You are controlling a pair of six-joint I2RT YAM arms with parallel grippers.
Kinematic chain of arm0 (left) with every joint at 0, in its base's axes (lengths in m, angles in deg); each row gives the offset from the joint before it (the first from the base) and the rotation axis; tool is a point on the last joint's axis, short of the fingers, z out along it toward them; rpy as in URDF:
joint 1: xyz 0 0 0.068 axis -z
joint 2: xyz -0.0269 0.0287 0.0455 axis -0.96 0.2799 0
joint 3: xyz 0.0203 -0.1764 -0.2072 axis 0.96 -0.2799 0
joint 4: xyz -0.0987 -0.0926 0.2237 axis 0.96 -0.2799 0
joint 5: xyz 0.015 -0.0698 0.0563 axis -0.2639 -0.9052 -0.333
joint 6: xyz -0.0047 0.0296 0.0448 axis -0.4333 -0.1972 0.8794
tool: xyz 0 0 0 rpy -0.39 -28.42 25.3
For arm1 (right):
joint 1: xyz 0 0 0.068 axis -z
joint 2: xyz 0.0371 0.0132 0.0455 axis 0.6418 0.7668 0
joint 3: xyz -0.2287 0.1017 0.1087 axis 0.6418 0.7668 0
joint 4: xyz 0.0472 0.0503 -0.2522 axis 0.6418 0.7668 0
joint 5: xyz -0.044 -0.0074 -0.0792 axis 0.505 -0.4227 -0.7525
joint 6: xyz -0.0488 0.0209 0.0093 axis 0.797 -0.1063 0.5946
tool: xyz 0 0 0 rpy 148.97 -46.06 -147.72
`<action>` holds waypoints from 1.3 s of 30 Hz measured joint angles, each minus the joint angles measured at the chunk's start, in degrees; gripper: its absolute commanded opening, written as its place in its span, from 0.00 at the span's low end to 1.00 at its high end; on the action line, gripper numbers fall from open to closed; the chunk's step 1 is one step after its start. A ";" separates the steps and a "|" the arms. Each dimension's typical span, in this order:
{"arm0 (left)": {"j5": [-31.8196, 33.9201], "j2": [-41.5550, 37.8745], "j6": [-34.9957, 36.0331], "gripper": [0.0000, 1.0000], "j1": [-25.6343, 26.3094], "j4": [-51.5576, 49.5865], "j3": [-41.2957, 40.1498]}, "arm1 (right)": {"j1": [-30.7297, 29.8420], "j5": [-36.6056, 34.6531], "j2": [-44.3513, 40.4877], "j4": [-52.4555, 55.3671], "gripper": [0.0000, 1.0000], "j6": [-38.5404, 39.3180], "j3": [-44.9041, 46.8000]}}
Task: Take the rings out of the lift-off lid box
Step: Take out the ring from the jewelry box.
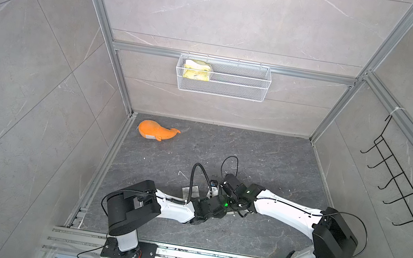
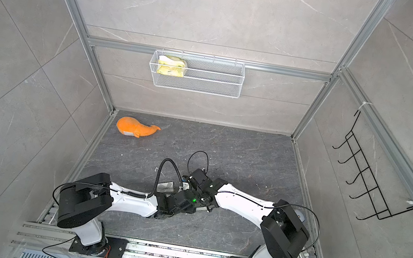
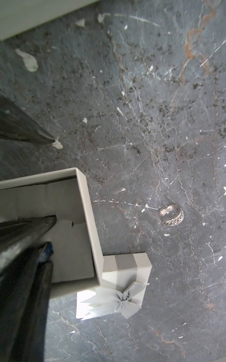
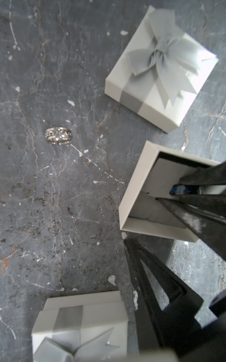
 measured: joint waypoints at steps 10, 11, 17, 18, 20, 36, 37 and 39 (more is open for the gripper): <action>0.02 1.90 0.81 0.60 -0.02 -1.68 2.69 | 0.15 -1.53 -1.36 -1.62 0.00 -2.73 2.10; 0.02 2.05 0.83 0.59 -0.02 -2.12 2.99 | 0.17 -1.53 -1.55 -1.86 0.00 -2.91 2.32; -0.02 2.93 0.83 0.59 -0.02 -2.75 4.28 | 1.09 -0.76 -4.57 -3.34 0.00 -4.20 4.26; -0.02 3.02 0.81 0.59 -0.02 -2.97 4.48 | 1.42 -0.15 -4.96 -3.48 0.00 -4.28 4.39; 0.00 3.19 0.81 0.59 -0.02 -3.37 4.81 | 2.10 0.96 -5.33 -3.65 0.00 -4.61 4.44; -0.04 3.78 0.94 0.59 -0.07 -5.97 6.47 | 6.12 7.67 -9.16 -7.98 0.00 -6.95 8.37; -0.02 3.82 0.94 0.59 -0.07 -6.12 6.56 | 6.45 8.15 -9.33 -8.15 0.00 -7.04 8.48; -0.02 3.93 0.98 0.59 -0.07 -6.40 6.75 | 7.28 9.42 -9.55 -8.83 0.00 -7.39 9.03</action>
